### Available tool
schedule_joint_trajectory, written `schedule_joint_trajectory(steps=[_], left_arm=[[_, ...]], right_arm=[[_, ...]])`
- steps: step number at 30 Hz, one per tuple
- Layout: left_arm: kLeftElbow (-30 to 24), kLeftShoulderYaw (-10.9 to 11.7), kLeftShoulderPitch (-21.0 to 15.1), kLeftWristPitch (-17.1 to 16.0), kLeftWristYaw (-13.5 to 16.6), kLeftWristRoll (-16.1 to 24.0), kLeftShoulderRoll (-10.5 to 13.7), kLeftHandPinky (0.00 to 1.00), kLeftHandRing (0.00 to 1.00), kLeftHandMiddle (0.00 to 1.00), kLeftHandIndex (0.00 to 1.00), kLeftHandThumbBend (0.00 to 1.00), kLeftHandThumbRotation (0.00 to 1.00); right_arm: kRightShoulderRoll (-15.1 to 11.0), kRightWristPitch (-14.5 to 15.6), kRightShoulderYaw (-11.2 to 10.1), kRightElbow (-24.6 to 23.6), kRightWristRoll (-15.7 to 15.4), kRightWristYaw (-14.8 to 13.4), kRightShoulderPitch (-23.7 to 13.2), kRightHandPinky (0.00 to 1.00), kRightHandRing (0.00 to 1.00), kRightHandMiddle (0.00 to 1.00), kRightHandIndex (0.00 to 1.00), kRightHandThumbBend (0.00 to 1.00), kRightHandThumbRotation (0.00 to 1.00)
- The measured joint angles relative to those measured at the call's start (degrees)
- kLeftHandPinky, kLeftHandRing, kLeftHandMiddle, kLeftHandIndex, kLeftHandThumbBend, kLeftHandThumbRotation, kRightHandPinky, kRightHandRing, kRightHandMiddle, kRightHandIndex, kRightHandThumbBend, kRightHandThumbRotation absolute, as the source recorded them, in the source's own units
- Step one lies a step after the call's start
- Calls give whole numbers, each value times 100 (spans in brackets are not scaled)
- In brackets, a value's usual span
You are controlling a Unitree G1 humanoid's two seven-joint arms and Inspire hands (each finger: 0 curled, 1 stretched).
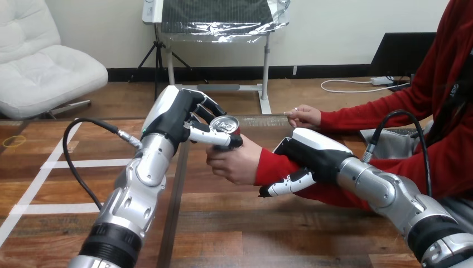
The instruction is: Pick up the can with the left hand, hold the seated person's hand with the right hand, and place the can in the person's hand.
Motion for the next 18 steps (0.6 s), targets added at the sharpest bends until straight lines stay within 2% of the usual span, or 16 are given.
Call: schedule_joint_trajectory(steps=[18], left_arm=[[21, -51, -21, -139, -26, 1, -47, 34, 38, 43, 46, 75, 0]], right_arm=[[-11, 0, 0, 0, -10, 0, 0, 24, 28, 32, 32, 65, 39]])
